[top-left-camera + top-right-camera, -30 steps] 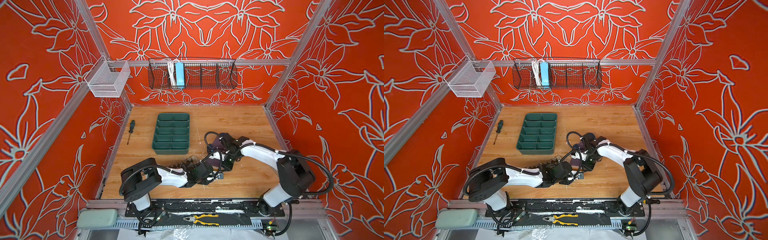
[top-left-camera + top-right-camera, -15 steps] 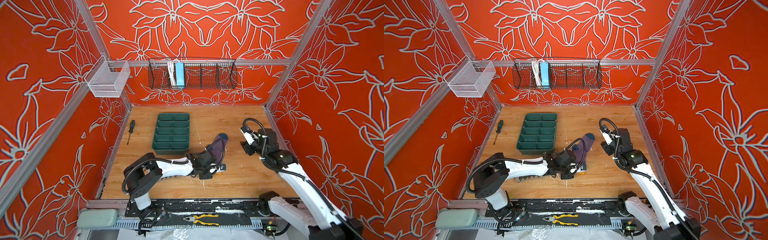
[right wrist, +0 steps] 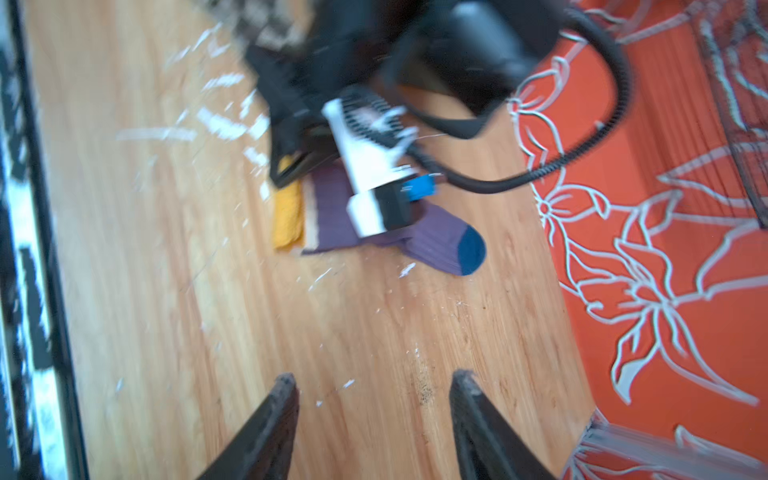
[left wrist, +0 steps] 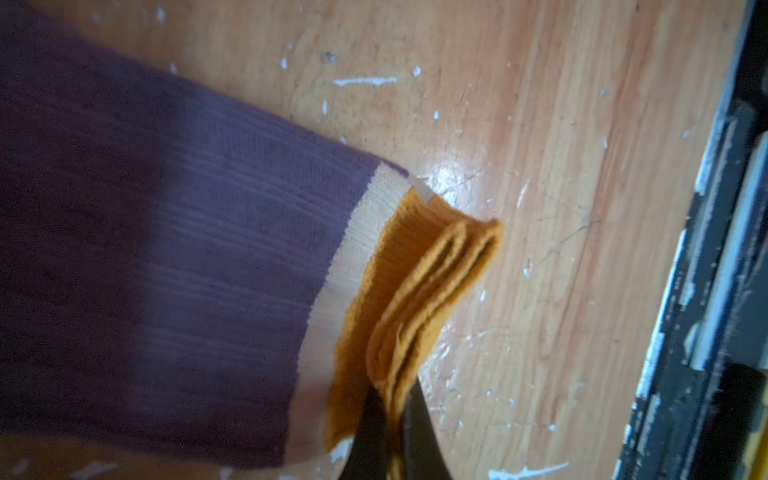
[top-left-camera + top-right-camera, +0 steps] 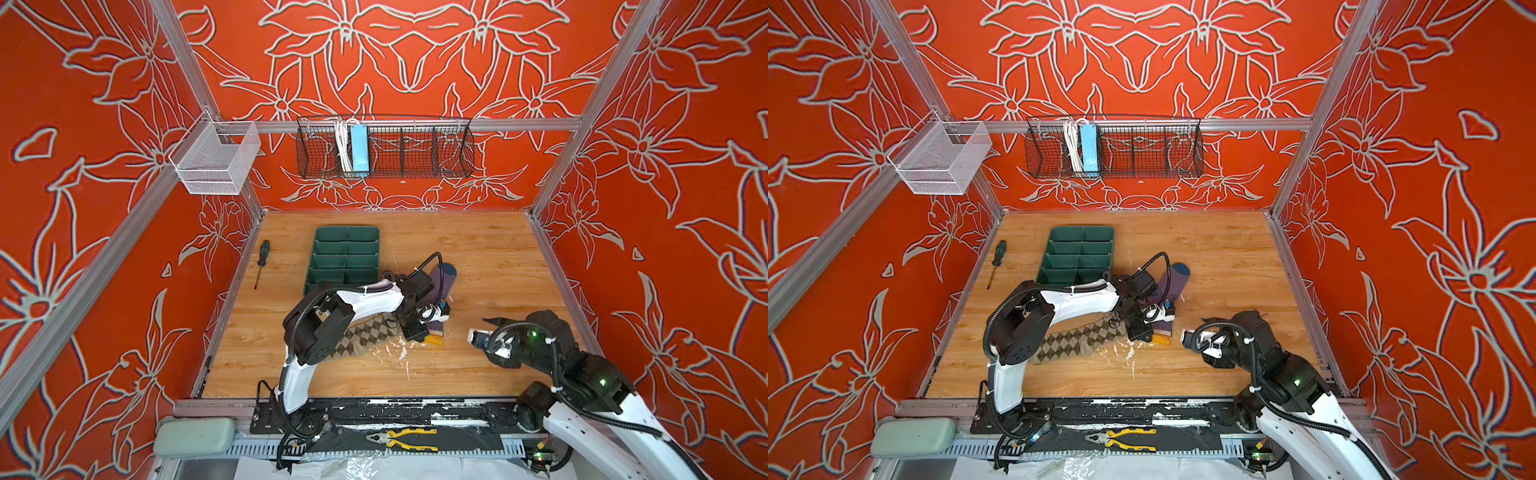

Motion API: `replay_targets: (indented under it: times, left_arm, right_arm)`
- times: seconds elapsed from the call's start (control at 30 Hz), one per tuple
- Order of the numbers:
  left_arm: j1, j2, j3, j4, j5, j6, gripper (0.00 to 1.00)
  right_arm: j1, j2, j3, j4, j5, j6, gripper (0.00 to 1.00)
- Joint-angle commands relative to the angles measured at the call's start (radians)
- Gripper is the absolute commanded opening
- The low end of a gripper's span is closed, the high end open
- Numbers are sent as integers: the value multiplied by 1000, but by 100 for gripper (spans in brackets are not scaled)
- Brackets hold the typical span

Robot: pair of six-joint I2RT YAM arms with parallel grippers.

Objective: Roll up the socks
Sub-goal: 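Bring the right gripper back to press on the folded cuff beside the left gripper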

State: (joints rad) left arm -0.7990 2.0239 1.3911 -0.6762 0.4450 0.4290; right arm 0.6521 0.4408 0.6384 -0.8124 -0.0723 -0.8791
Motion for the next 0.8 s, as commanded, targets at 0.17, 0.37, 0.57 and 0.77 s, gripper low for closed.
replay_targets:
  times: [0.17,0.37,0.57,0.77]
  left_arm:
    - [43,123,93,-191,165,-46,0]
    - [57,156,131,-216,189,-55,0]
    - [66,166,138,-221,192,-60,0]
    - [67,160,135,-219,189,-62,0]
  right_arm:
    - [242,219,-133,228,214,-74,59]
    - [329,470,-167,487,253,-39,57]
    - [351,652,-198,664,275,34,52]
    - [351,743,-219,718,297,58,45]
